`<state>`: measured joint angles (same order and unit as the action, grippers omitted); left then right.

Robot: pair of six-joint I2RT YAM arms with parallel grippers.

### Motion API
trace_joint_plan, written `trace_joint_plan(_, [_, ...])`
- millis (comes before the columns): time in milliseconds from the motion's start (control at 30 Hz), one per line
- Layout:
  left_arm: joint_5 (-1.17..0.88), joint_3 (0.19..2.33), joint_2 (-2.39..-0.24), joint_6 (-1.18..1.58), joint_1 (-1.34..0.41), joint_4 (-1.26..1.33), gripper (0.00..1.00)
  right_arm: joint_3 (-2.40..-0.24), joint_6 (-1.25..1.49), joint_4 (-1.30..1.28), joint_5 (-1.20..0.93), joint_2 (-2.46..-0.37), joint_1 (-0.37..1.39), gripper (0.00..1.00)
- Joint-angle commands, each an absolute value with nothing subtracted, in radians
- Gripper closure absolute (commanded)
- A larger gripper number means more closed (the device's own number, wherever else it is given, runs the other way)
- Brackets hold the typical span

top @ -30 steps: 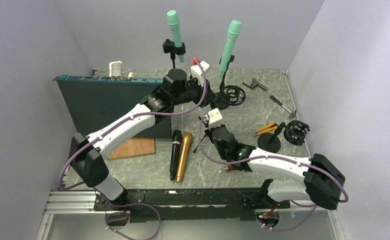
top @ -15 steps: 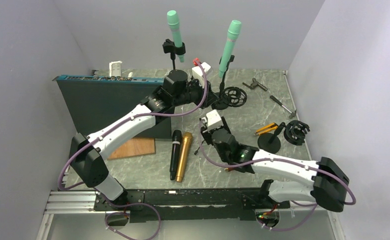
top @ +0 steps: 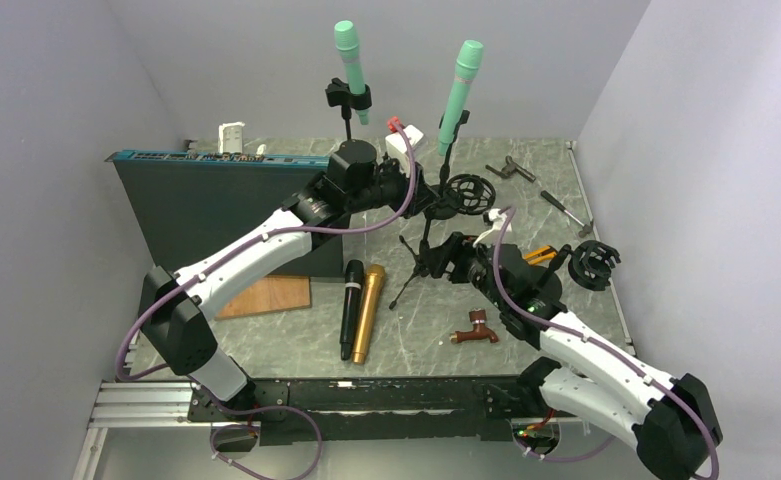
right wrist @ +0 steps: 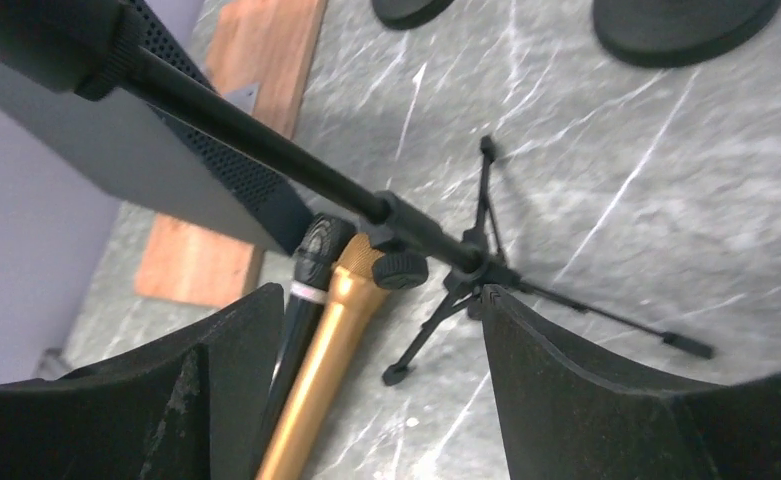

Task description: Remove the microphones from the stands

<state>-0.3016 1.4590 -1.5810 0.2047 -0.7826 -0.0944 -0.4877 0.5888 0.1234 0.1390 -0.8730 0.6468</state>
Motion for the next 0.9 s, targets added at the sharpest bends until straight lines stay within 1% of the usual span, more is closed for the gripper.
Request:
trace_joint_plan(0, [-0.331, 1.437, -1.570, 0.211, -0.812, -0.165, 0.88, -0.467, 0.765, 0.228, -0.085, -0.897, 0.587, 0.26])
trace_joint_plan(100, [-0.323, 1.433, -1.563, 0.204, -0.817, -0.166, 0.88, -0.446, 0.799, 0.281, -0.159, -0.926, 0.540, 0.29])
trace_joint_plan(233, [-0.323, 1.434, -1.563, 0.201, -0.819, -0.169, 0.88, -0.395, 0.825, 0.395, -0.241, -0.944, 0.489, 0.42])
trace_joint_plan(367, [-0.327, 1.437, -1.566, 0.195, -0.819, -0.173, 0.88, -0.369, 0.826, 0.469, -0.323, -0.978, 0.444, 0.49])
trace_joint_plan(600, [-0.322, 1.440, -1.571, 0.189, -0.818, -0.178, 0.88, -0.346, 0.815, 0.576, -0.408, -1.027, 0.402, 0.63])
trace_joint_plan(733, [-0.320, 1.442, -1.574, 0.187, -0.818, -0.181, 0.88, -0.356, 0.781, 0.568, -0.409, -1.036, 0.398, 0.72])
trace_joint_plan(867, [-0.323, 1.443, -1.577, 0.191, -0.819, -0.179, 0.88, -0.371, 0.750, 0.553, -0.398, -1.040, 0.400, 0.73])
